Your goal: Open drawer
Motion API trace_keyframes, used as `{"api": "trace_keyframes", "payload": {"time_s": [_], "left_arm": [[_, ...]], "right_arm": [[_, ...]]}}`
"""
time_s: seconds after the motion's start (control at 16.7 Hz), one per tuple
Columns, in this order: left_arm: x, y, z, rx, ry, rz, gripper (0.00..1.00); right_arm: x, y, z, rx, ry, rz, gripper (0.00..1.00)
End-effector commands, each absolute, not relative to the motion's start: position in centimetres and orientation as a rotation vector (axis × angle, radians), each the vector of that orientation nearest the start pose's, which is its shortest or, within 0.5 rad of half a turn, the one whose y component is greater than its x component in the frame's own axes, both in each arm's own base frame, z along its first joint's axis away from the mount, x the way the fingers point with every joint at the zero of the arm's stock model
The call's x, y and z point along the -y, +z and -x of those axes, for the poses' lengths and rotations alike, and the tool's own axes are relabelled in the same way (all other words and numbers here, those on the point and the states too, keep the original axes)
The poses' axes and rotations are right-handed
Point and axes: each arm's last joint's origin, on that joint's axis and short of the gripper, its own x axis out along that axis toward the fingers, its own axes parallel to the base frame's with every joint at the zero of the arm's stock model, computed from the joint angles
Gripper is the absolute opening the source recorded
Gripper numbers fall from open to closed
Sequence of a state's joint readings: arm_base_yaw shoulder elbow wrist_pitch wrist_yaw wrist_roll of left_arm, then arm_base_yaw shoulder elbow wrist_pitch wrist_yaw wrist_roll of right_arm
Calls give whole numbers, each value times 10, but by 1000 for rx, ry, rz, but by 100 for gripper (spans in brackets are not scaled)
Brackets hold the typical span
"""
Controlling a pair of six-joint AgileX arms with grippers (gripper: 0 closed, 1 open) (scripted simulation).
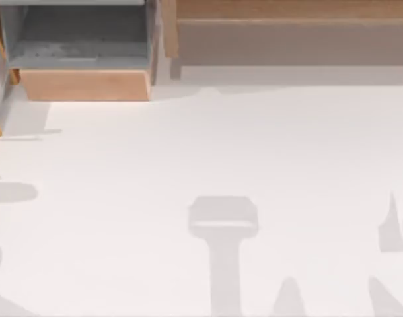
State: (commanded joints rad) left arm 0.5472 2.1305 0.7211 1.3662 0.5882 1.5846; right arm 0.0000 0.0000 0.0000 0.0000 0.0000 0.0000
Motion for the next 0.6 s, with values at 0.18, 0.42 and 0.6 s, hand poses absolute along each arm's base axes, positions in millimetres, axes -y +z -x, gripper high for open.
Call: {"api": "trace_keyframes", "payload": {"time_s": [0.18,0.42,0.6], "left_arm": [[-174,88,-306,-5,-31,-1555,0],[-175,87,-304,-12,-31,-1551,0],[-177,83,-281,-28,-36,-1542,0]], "right_arm": [[1,160,-106,0,0,0,100],[1,160,-106,0,0,0,100],[1,160,-106,0,0,0,100]]}}
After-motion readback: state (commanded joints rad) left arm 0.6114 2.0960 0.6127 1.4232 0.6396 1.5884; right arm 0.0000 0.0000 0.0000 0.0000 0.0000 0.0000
